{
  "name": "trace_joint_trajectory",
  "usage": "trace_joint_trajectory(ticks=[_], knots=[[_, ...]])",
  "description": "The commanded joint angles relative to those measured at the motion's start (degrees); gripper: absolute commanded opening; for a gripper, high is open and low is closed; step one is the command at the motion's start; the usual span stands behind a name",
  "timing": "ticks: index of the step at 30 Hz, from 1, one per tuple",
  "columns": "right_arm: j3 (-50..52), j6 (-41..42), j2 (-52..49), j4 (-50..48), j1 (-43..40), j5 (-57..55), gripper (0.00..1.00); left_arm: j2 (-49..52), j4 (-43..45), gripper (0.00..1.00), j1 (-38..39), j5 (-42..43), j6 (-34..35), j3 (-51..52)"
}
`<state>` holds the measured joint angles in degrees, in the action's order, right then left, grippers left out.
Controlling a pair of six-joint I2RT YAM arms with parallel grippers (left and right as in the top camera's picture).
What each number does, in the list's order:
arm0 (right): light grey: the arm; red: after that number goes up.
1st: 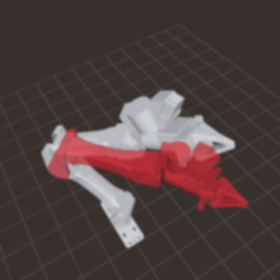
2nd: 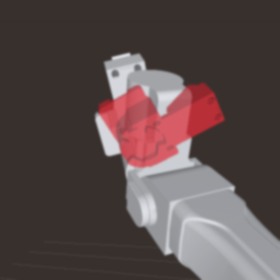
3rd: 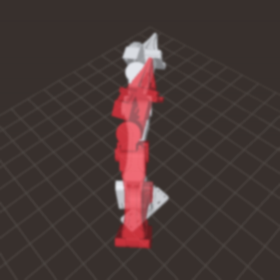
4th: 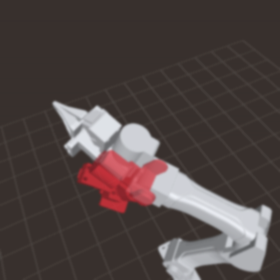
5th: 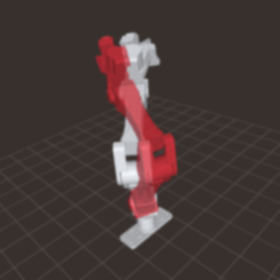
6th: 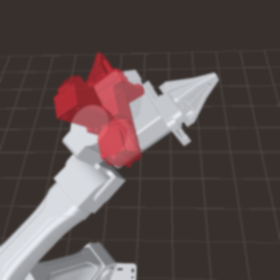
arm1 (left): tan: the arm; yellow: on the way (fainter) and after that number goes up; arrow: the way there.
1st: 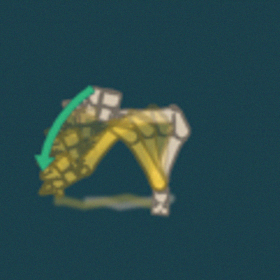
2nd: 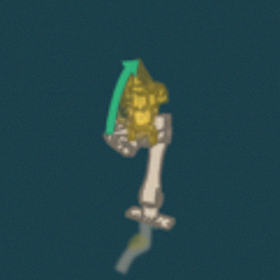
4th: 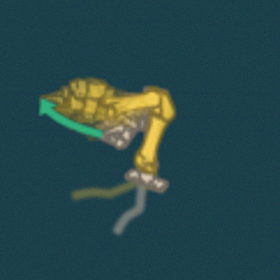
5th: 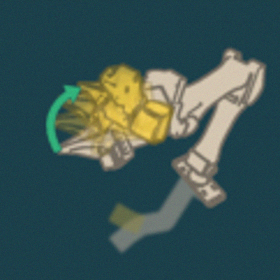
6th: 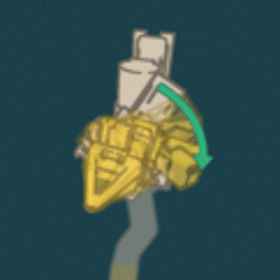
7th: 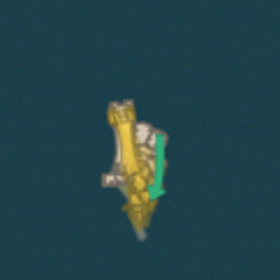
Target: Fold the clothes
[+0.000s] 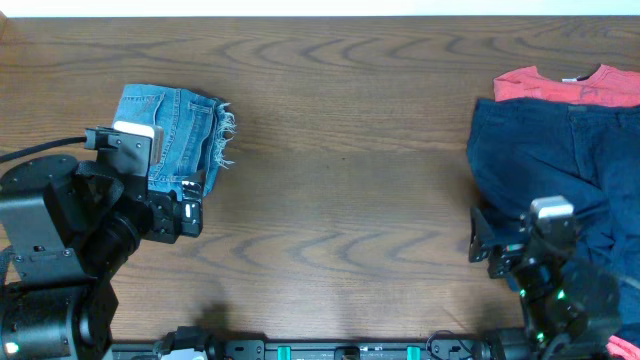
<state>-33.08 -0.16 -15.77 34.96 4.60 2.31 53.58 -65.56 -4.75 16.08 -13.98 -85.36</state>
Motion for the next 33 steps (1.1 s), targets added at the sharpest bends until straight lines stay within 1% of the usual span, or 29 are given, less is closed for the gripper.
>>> trace_joint_trajectory(ticks=[1, 5, 8, 16, 18, 25, 33], knots=[[6.6, -1.2, 6.2, -3.6, -1.5, 0.7, 0.99, 0.0, 0.0, 0.98, 0.2, -0.5, -0.8, -0.9], [16.3, -1.2, 12.4, -12.9, -2.1, 1.0, 0.99, 0.0, 0.0, 0.98, 0.2, -0.5, -0.8, -0.9], [22.3, -1.2, 15.2, -18.6, -2.1, 1.2, 0.99, 0.0, 0.0, 0.98, 0.2, -0.5, -0.8, -0.9], [32.7, -1.2, 15.5, -34.5, -2.1, 1.1, 0.99, 0.0, 0.0, 0.98, 0.2, -0.5, -0.8, -0.9], [32.8, -1.2, 15.5, -32.6, -2.1, 0.9, 0.99, 0.0, 0.0, 0.98, 0.2, -0.5, -0.8, -0.9], [32.8, -1.2, 15.5, -30.9, -2.1, 1.0, 0.99, 0.0, 0.0, 0.98, 0.2, -0.5, -0.8, -0.9], [32.8, -1.2, 15.4, -31.0, -2.1, 1.0, 0.99, 0.0, 0.0, 0.98, 0.2, -0.5, -0.8, -0.9]])
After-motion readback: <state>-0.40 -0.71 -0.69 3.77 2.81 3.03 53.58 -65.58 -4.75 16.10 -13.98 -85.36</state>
